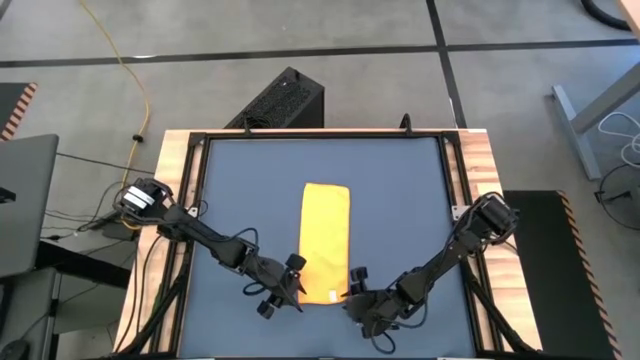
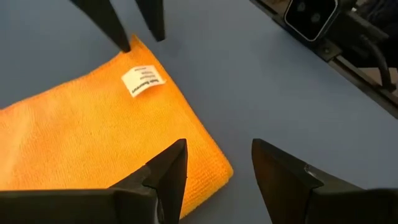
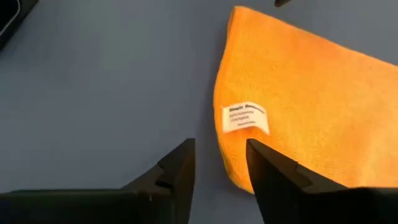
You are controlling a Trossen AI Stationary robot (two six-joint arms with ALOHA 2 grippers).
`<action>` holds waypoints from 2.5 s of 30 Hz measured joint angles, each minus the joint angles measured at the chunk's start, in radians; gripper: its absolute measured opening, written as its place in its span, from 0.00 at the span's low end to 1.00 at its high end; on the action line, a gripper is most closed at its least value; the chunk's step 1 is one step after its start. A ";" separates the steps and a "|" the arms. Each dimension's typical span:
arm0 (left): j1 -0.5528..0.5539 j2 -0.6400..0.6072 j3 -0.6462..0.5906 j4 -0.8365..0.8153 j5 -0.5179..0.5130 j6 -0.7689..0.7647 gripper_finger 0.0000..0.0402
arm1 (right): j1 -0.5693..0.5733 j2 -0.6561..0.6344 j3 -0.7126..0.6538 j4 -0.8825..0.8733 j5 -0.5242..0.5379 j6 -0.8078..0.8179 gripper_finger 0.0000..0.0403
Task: Roll towel into tight, uniform cylinder
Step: Roll the orange microfiber cloth
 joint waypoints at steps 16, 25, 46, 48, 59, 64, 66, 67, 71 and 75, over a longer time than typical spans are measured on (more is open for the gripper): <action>0.000 0.000 0.000 -0.003 -0.017 0.004 0.42 | -0.068 0.001 -0.001 -0.057 0.004 -0.043 0.05; 0.016 0.000 0.000 -0.015 -0.045 0.011 0.42 | -0.139 -0.062 0.005 -0.082 0.077 -0.171 0.03; 0.031 0.000 -0.001 -0.024 -0.031 0.027 0.42 | -0.027 0.178 0.178 -0.128 0.093 0.066 0.03; 0.031 0.000 -0.001 -0.023 -0.031 0.026 0.42 | -0.024 0.172 0.195 -0.173 0.092 0.080 0.03; 0.031 0.127 0.000 0.042 0.017 -0.034 0.42 | 0.002 0.163 0.264 -0.269 0.077 0.115 0.03; 0.031 0.157 0.008 0.049 0.026 -0.052 0.42 | 0.002 0.163 0.264 -0.292 0.005 0.183 0.07; 0.031 0.158 0.008 0.047 0.029 -0.052 0.42 | 0.000 0.163 0.264 -0.298 -0.008 0.203 0.09; 0.031 0.158 0.008 0.048 0.031 -0.052 0.42 | 0.000 0.163 0.264 -0.299 -0.018 0.212 0.11; 0.031 0.159 0.008 0.045 0.031 -0.045 0.42 | 0.000 0.163 0.264 -0.307 -0.043 0.215 0.14; 0.031 0.159 0.008 0.040 0.031 -0.045 0.42 | 0.007 0.163 0.264 -0.312 -0.050 0.215 0.15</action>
